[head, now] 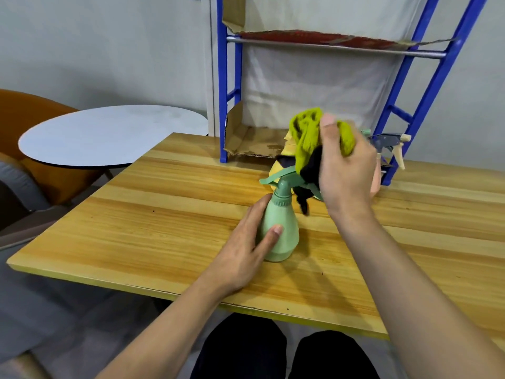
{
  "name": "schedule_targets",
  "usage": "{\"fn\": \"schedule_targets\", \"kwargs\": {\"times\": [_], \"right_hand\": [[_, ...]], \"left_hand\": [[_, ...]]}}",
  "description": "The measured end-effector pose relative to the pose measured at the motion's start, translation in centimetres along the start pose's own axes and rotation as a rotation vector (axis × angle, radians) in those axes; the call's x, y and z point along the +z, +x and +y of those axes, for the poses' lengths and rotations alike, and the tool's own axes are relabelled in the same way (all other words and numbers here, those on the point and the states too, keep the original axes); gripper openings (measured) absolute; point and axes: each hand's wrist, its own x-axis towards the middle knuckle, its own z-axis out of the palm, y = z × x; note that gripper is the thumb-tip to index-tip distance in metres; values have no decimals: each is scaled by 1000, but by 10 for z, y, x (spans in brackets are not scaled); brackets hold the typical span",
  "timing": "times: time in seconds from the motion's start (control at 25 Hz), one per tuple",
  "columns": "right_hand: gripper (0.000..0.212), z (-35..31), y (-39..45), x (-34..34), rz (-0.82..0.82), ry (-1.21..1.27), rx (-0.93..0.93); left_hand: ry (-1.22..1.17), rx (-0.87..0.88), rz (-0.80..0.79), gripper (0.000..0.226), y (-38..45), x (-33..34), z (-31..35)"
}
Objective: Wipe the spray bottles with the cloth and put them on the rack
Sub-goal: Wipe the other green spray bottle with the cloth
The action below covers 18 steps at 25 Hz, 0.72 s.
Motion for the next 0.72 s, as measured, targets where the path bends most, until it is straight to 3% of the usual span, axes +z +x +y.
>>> {"fn": "schedule_targets", "kwargs": {"times": [0.08, 0.16, 0.36, 0.48, 0.72], "right_hand": [[34, 11, -10, -1, -81, -9, -65], [41, 16, -6, 8, -32, -30, -1], [43, 18, 0, 1, 207, 413, 563], [29, 30, -29, -10, 144, 250, 576], [40, 39, -33, 5, 147, 81, 521]], "left_hand": [[-3, -1, 1, 62, 1, 1, 1], [8, -13, -2, 63, 1, 1, 1], [24, -5, -5, 62, 0, 0, 3], [34, -7, 3, 62, 0, 2, 4], [43, 13, 35, 58, -2, 1, 5]]}}
